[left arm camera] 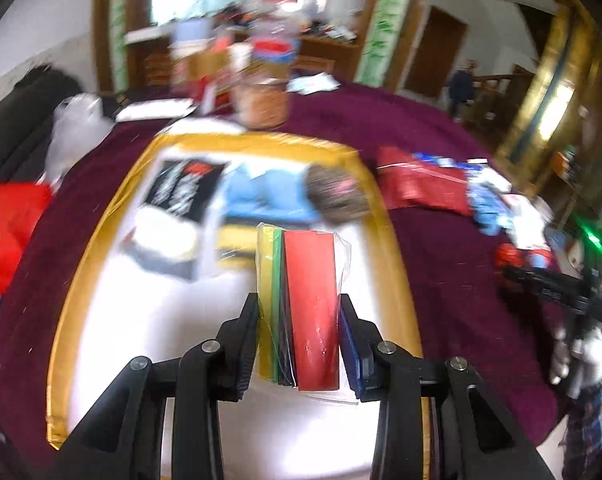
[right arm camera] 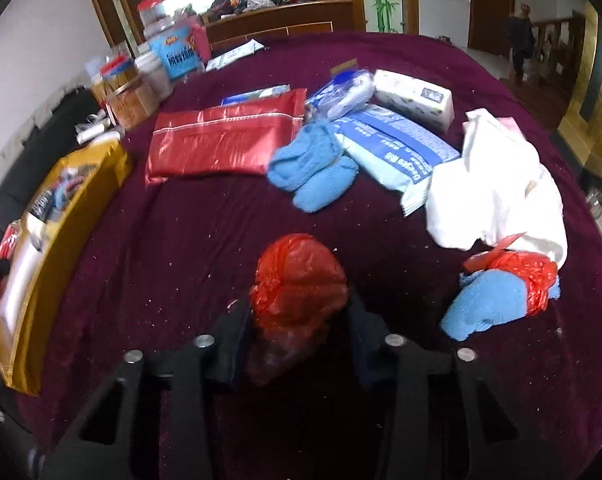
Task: Organize soft objects
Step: 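Drop the strip bag into the tray with the left tool while the right tool carries the red bag there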
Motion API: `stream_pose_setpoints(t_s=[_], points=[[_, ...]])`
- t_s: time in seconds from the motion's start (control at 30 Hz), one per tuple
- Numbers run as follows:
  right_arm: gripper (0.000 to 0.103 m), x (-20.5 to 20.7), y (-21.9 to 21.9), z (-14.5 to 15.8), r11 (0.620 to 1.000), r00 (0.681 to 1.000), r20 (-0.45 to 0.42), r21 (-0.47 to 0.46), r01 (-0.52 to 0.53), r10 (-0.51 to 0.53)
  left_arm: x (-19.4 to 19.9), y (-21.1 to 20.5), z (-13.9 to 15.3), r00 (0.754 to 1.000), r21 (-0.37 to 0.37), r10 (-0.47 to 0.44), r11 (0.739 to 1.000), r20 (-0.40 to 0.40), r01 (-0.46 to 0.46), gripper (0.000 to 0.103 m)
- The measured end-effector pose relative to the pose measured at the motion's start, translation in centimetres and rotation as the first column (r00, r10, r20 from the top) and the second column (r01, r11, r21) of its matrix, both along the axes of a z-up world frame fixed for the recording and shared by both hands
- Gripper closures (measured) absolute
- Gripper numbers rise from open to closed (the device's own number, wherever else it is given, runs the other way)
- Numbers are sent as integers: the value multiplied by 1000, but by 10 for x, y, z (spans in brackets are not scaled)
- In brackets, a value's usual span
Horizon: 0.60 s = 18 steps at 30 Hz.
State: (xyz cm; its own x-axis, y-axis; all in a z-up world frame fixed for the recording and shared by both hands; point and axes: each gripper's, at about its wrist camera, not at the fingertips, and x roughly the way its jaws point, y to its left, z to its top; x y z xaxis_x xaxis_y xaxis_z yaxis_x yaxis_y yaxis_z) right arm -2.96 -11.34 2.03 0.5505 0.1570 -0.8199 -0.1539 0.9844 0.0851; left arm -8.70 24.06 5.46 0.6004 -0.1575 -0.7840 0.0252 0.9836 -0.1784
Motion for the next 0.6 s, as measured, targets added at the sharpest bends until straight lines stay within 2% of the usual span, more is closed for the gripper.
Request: stream_pose_setpoints(t_s=[0.13, 0.2, 0.33, 0.43, 0.5, 0.6], points=[[66, -6, 7, 11, 1000, 1000, 10, -11, 0, 1, 9, 21, -16, 996, 24, 65, 998, -56, -64, 65], [66, -12, 9, 23, 1000, 1000, 29, -6, -4, 4, 19, 31, -26, 989, 3, 92, 996, -112, -92, 65], [66, -26, 27, 53, 999, 996, 72, 1, -51, 51, 39, 36, -37, 980, -25, 114, 992, -165, -120, 64], [65, -34, 55, 72, 993, 988, 98, -1, -118, 118, 54, 37, -41, 975, -55, 127, 989, -183, -139, 57], [65, -33, 83, 79, 985, 980, 98, 3, -174, 172, 58, 39, -42, 973, -90, 126, 985, -193, -145, 47], [65, -35, 130, 86, 965, 961, 92, 5, -263, 262, 49, 47, -33, 974, -151, 149, 973, -169, -174, 47]])
